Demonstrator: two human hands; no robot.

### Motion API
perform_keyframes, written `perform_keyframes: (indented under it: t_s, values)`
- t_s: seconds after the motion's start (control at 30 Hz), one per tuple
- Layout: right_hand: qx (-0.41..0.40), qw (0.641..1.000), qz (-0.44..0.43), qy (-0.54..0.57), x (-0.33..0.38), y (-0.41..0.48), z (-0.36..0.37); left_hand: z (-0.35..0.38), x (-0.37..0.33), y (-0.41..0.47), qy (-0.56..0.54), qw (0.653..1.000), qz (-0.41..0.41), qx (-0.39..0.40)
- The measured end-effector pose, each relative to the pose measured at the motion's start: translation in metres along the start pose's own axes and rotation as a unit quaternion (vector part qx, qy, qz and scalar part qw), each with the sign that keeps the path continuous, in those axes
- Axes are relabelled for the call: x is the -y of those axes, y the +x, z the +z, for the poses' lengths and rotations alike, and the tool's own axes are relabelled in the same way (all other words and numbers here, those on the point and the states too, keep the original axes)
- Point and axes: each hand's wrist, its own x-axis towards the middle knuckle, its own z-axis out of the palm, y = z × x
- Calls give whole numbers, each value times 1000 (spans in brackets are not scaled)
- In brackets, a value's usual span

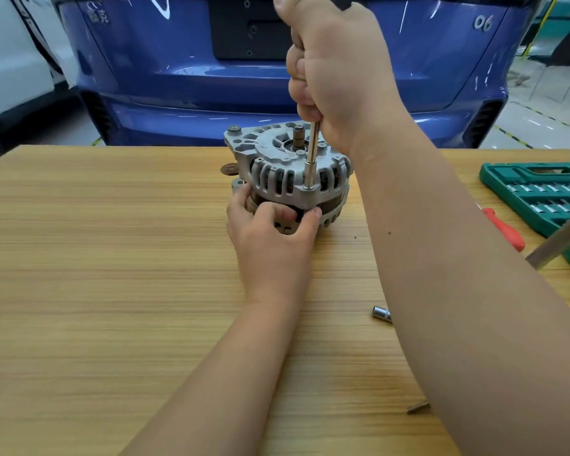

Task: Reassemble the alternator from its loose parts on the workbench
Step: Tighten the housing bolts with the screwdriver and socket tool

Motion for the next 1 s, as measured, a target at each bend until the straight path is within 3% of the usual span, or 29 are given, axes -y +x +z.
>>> perform_keyframes:
  t_s: [0.2,0.4,0.63,0.8,1.0]
  values:
    - [54,998,-1,20,1,4,-1,10,-3,-6,-52,998,-7,-32]
    - [106,984,14,139,8,12,-28,8,4,-2,-48,998,17,-26]
    - [175,974,58,133,-3,15,-18,5,10,1,-46,999,22,-10]
    - [284,940,76,171,-4,22,-22,2,7,3,-71,997,-3,-5]
    - [404,879,98,233,-8,28,-19,5,7,5,-131,987,-92,23]
